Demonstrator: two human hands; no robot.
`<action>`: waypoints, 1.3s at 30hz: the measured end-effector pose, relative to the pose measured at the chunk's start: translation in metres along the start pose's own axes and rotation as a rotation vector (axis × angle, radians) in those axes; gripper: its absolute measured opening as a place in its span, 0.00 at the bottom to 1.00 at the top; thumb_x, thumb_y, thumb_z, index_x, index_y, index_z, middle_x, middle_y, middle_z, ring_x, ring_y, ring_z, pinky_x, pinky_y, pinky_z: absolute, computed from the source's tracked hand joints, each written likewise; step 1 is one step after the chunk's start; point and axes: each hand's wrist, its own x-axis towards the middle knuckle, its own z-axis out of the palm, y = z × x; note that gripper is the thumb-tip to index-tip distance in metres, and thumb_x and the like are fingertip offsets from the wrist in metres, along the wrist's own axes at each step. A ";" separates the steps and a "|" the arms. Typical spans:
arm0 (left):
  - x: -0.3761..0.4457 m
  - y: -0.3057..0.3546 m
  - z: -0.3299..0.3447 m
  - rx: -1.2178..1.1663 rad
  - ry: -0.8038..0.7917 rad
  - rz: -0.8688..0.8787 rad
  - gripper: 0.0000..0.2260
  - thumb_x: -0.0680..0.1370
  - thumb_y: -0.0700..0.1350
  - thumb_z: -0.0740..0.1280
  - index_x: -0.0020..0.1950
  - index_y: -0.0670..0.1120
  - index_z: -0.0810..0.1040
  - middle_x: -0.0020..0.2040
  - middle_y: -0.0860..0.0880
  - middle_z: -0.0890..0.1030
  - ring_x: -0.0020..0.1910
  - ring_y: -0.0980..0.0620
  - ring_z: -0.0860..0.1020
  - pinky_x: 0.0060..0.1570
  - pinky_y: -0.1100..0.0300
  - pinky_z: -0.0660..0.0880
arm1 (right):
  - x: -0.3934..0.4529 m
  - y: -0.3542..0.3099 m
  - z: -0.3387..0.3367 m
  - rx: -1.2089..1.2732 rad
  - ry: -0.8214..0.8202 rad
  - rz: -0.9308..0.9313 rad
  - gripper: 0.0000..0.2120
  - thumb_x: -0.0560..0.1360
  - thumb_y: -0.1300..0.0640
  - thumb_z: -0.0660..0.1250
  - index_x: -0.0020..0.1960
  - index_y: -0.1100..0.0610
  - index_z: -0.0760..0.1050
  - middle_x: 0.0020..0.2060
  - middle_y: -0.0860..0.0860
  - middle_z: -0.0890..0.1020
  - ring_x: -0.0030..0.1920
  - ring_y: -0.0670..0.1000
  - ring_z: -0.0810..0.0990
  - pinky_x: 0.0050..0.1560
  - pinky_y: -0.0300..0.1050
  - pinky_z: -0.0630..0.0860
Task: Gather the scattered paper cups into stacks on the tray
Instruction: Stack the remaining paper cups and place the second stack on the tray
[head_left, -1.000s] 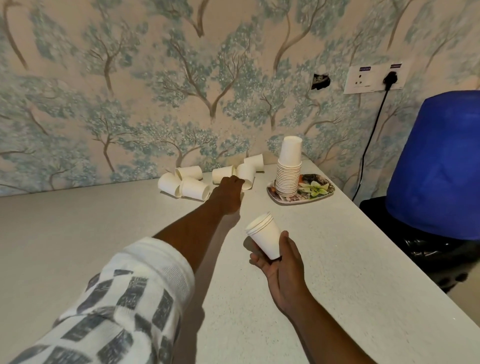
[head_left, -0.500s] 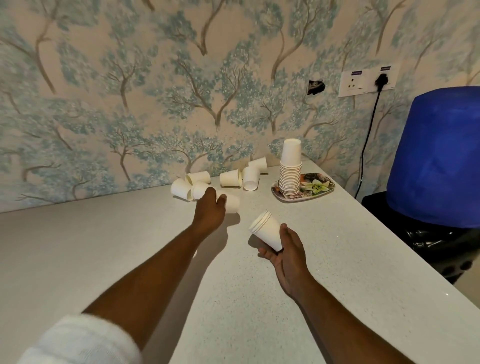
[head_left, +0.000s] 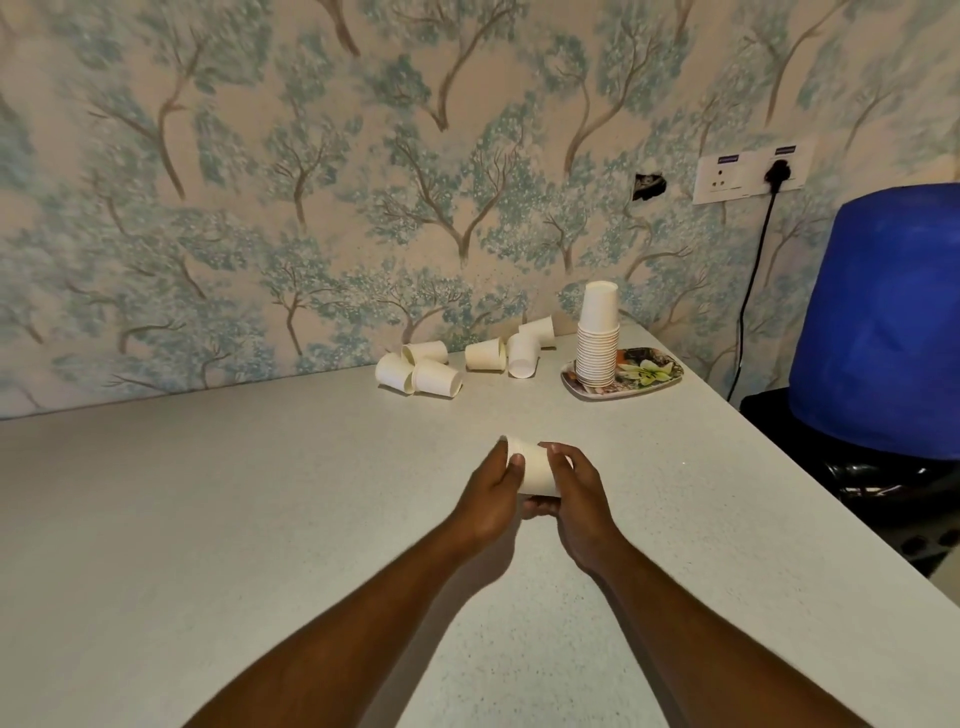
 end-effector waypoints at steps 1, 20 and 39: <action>-0.003 -0.001 0.004 -0.022 -0.008 0.003 0.16 0.86 0.47 0.55 0.74 0.44 0.65 0.65 0.45 0.75 0.57 0.52 0.78 0.45 0.68 0.79 | -0.002 0.000 0.001 -0.020 -0.001 -0.005 0.14 0.84 0.50 0.63 0.66 0.56 0.74 0.59 0.61 0.78 0.55 0.64 0.83 0.42 0.56 0.84; -0.010 -0.045 -0.024 -0.103 0.274 0.050 0.12 0.79 0.51 0.67 0.61 0.51 0.74 0.56 0.46 0.79 0.57 0.47 0.80 0.49 0.58 0.82 | 0.001 0.002 0.015 -0.301 -0.139 -0.026 0.13 0.86 0.52 0.58 0.68 0.55 0.71 0.59 0.56 0.76 0.55 0.58 0.82 0.37 0.44 0.81; 0.060 -0.103 -0.078 -0.071 0.427 0.069 0.16 0.82 0.46 0.65 0.68 0.45 0.70 0.60 0.45 0.78 0.61 0.47 0.78 0.57 0.59 0.80 | 0.189 -0.037 0.025 -1.014 0.070 -0.302 0.11 0.78 0.53 0.71 0.60 0.53 0.80 0.62 0.54 0.78 0.57 0.54 0.81 0.58 0.48 0.76</action>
